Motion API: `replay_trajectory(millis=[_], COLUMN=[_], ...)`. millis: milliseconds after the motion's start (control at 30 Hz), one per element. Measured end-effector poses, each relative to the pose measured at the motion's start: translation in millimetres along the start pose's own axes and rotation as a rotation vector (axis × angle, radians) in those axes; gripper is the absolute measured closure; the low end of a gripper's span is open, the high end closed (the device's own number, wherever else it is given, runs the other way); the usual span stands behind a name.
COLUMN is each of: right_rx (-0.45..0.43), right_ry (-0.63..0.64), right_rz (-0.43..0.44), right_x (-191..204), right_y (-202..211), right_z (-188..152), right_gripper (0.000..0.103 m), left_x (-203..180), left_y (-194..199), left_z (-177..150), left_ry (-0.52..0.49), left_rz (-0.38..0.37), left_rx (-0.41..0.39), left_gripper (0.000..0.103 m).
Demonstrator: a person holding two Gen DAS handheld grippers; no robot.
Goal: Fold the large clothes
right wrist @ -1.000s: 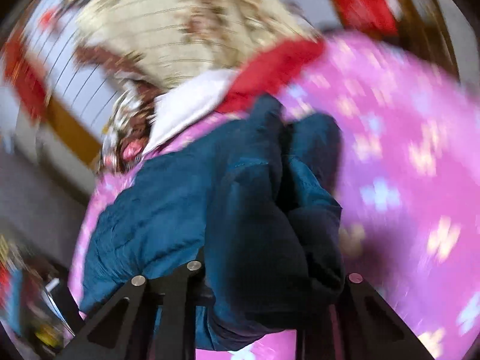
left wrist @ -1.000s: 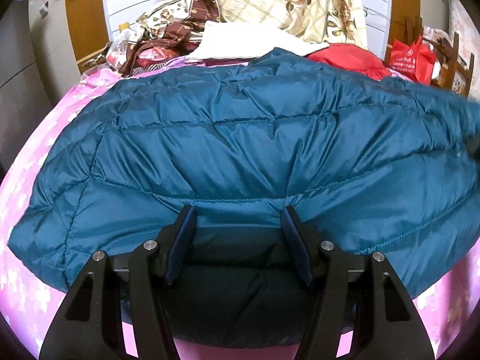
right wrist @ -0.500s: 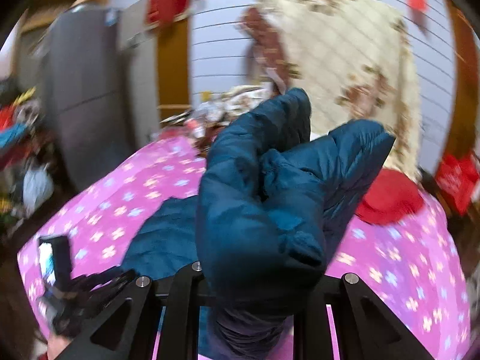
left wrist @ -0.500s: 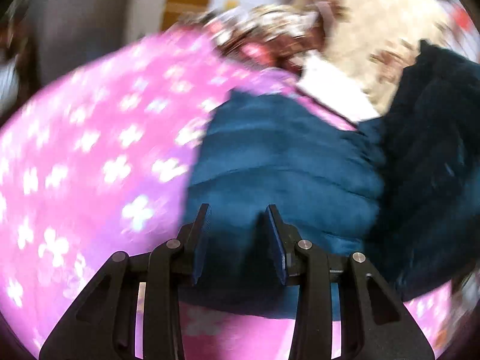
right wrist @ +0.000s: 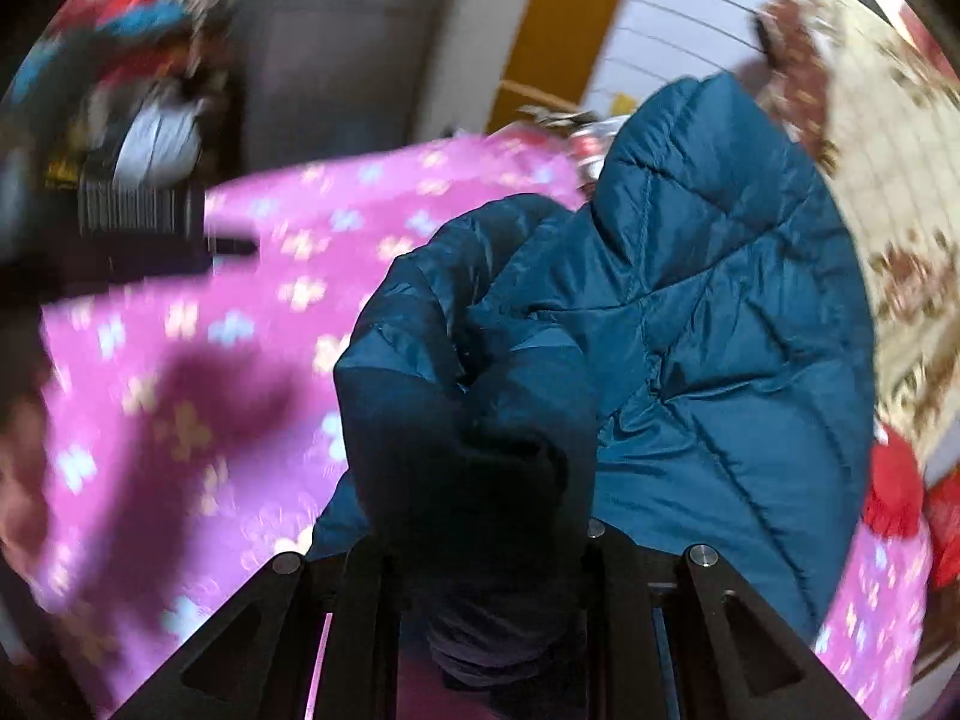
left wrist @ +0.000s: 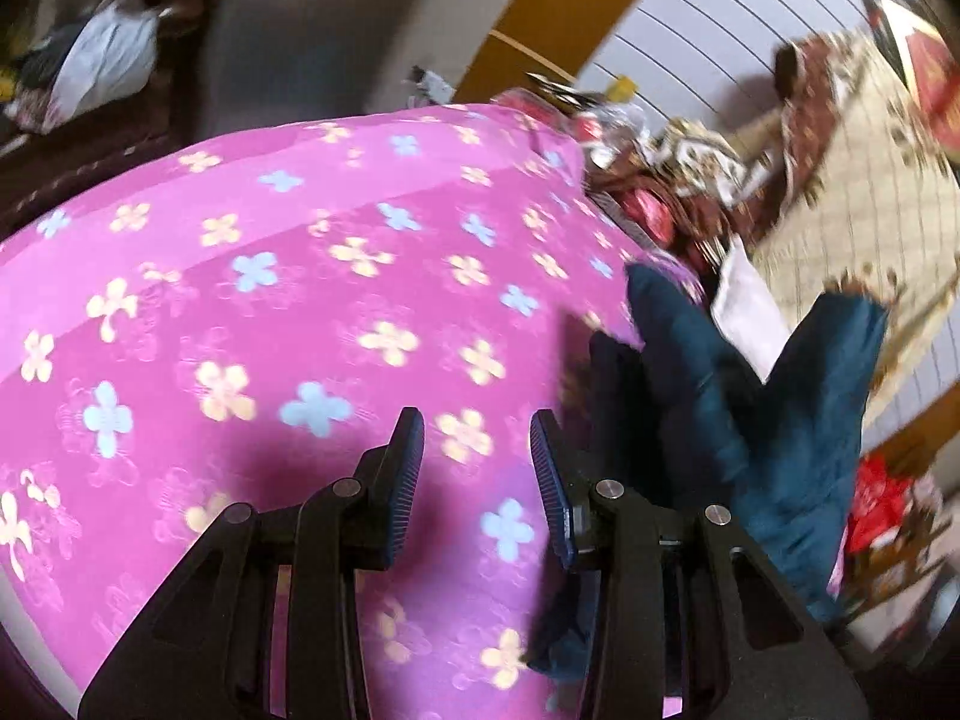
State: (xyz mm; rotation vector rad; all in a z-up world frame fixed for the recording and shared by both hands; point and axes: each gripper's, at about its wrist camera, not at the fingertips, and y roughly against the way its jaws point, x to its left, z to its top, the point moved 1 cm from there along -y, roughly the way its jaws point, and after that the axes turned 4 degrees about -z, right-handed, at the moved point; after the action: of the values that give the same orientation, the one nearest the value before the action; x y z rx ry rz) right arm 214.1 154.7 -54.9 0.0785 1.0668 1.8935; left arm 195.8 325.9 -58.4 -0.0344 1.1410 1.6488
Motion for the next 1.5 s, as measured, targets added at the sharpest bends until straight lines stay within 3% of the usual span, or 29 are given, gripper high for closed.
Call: replay_trajectory(millis=[133,267,300,400,500,600,700,733,800,900,1033,1067,1200,1333,1500], right_rx=[0.003,-0.057,-0.073,-0.123,-0.158,-0.193,-0.216,-0.222,-0.22,-0.175,-0.056,-0.024,0.016,0.037,0.048], right_ry=[0.108,0.181,0.192,0.147,0.054,-0.076,-0.171,-0.209,-0.26,-0.339,-0.363,-0.36,-0.311,-0.308,-0.244], right_rz=[-0.052,-0.12,-0.143,-0.152,-0.096,-0.026,-0.06,-0.103,-0.178,-0.233,-0.139,-0.107,-0.05,0.038,0.063], right_x=[24,34,34,25,8,-35,-74,-96,-132,-171,-182,-177,-142,-109,-70], right_y=[-22,-13,-7,18,58,106,129,129,116,75,3,-11,-55,-82,-115], right_z=[-11,-20,-23,-32,-46,-62,-53,-43,-23,18,59,63,61,59,64], right_gripper=[0.078,0.039,0.037,0.037,0.037,0.037,0.037,0.042,0.048,0.056,0.057,0.062,0.063,0.063,0.062], left_x=[22,18,17,12,1,-12,-29,-35,-48,-66,-67,-66,-52,-19,-8], left_y=[-8,-18,-18,-16,-20,-29,-46,-52,-64,-82,-93,-95,-95,-81,-72], left_z=[11,8,8,7,5,2,-1,-4,-10,-26,-30,-30,-22,-4,2], left_ry=[0.073,0.066,0.068,0.064,0.036,0.012,-0.011,-0.024,-0.058,-0.155,-0.165,-0.165,-0.158,-0.088,-0.05], left_rz=[-0.02,-0.051,-0.065,-0.09,-0.106,-0.125,-0.141,-0.146,-0.153,-0.095,-0.098,-0.096,-0.042,0.034,0.03], left_rx=[0.03,0.072,0.077,0.066,0.077,0.102,0.126,0.14,0.17,0.204,0.226,0.231,0.239,0.172,0.125], left_gripper=[0.067,0.067,0.067,0.067,0.067,0.067,0.067,0.067,0.067,0.07,0.07,0.07,0.07,0.07,0.07])
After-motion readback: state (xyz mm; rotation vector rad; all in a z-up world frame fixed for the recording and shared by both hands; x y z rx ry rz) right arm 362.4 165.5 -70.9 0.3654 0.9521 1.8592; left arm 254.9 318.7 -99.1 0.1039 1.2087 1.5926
